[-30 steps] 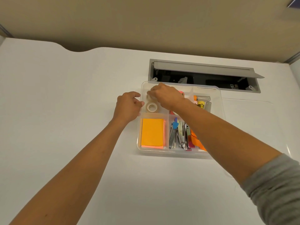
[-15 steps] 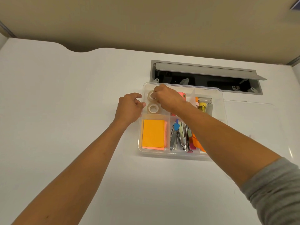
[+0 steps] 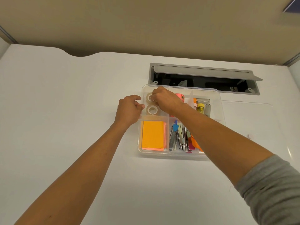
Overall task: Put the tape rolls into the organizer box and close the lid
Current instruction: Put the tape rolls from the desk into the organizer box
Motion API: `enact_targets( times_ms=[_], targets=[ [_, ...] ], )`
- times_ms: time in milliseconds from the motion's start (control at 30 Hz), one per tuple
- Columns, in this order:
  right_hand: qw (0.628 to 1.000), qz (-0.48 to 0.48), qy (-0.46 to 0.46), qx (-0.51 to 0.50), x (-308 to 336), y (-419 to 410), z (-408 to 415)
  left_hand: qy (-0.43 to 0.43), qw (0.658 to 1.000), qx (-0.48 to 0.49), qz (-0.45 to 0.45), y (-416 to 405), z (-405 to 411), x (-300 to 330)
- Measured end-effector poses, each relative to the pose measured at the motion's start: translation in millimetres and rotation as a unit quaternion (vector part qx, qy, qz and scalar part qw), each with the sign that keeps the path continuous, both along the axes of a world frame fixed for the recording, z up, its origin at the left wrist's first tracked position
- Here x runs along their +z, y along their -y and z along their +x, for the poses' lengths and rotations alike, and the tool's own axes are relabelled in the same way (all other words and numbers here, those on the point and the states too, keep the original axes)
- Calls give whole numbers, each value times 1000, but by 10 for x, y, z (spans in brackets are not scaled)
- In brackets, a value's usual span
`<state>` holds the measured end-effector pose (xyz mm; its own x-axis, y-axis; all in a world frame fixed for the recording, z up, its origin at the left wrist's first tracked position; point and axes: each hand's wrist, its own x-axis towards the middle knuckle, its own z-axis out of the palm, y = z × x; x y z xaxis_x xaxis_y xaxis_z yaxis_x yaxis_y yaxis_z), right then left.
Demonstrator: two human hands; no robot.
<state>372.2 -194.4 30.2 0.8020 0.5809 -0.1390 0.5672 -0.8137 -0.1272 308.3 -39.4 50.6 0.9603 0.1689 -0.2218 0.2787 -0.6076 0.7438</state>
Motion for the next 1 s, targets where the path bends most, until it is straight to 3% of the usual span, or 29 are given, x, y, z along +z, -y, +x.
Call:
enact_targets(
  times_ms=[467, 767, 1000],
  targets=[
    [1000, 14, 1, -17, -54, -19, 35, -3, 1000, -1, -1, -5, 2, -13],
    [988, 92, -25, -123, 93, 2, -25, -1, 1000, -3, -4, -11, 0, -19],
    [981, 34, -57, -180, 199, -157, -166, 2, 1000, -1, 5, -5, 5, -27]
  ],
)
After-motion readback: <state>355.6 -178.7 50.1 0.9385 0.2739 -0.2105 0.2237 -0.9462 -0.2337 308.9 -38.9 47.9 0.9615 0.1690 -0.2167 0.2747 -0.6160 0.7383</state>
